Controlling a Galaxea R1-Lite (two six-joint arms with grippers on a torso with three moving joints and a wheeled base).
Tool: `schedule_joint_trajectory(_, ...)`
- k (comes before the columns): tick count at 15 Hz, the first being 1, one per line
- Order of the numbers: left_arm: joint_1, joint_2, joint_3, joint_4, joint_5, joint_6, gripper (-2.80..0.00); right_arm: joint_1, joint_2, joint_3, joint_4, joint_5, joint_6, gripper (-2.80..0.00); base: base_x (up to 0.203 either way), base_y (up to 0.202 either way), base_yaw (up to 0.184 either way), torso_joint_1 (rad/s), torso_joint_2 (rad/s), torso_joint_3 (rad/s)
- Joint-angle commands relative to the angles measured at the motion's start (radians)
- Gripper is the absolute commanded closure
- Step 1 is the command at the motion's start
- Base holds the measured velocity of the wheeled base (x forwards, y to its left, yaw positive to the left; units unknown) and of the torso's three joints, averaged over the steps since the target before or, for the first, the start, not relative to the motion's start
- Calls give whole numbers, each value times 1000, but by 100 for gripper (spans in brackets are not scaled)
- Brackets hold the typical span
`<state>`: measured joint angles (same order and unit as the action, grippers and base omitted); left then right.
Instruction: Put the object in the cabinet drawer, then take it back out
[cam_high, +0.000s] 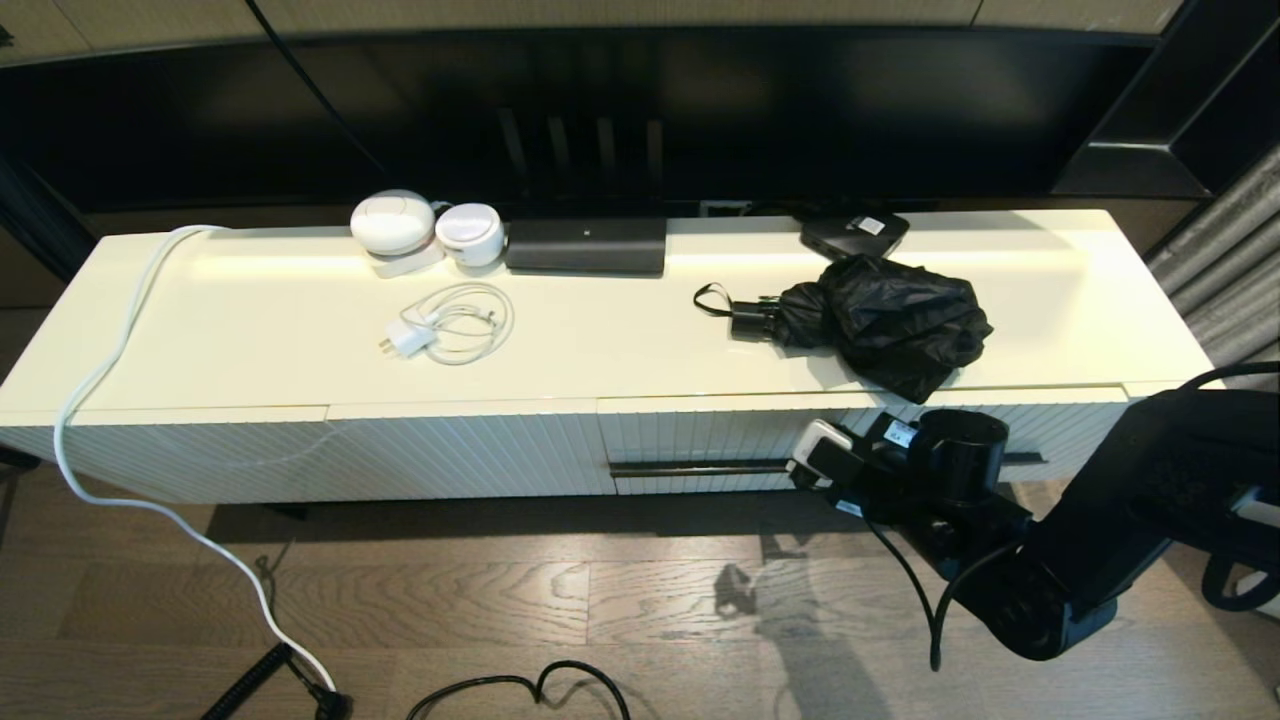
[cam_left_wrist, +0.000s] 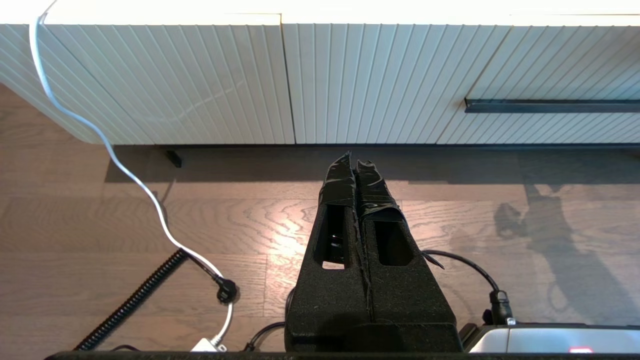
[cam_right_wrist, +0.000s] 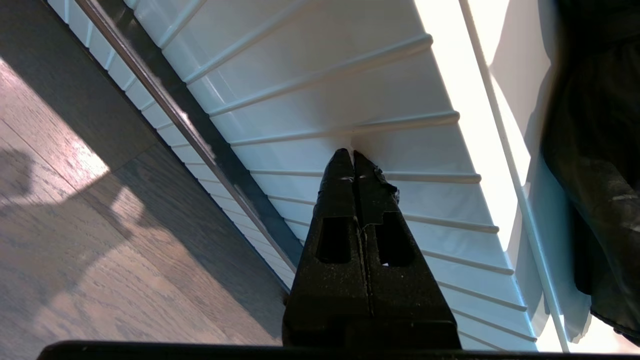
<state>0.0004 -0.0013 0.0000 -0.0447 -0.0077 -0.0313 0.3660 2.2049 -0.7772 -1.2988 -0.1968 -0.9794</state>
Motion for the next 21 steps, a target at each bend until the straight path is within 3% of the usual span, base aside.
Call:
schedule_joint_trajectory(1, 0, 1, 0, -1, 0, -1, 0, -1, -9, -1, -6, -3, -5, 0, 0, 0, 0, 0, 0, 0)
schedule_joint_trajectory(6, 0, 1, 0, -1, 0, -1, 0, 0, -118, 74, 60, -2, 2, 0, 0, 0, 0, 0, 0, 0)
schedule_joint_trajectory(8, 1, 1, 0, -1, 0, -1, 0, 1, -226, 107, 153, -1, 9, 0, 0, 0, 0, 0, 0, 0)
schedule_joint_trajectory(11, 0, 1, 0, 0, 0, -1, 0, 0, -539, 150, 452, -4, 88, 0, 0, 0, 0, 0, 0, 0)
schedule_joint_trajectory(13, 1, 1, 0, -1, 0, -1, 0, -20, -752, 160, 782, -2, 182, 0, 0, 0, 0, 0, 0, 0)
schedule_joint_trajectory(16, 0, 1, 0, 0, 0, -1, 0, -113, -1020, 156, 1242, 17, 325, 0, 0, 0, 0, 0, 0, 0)
schedule_joint_trajectory(18, 0, 1, 0, -1, 0, -1, 0, -215, -1189, 152, 1406, 36, 394, 0, 0, 0, 0, 0, 0, 0)
schedule_joint_trajectory(21, 1, 1, 0, -1, 0, -1, 0, -333, -1382, 161, 1496, 58, 475, 0, 0, 0, 0, 0, 0, 0)
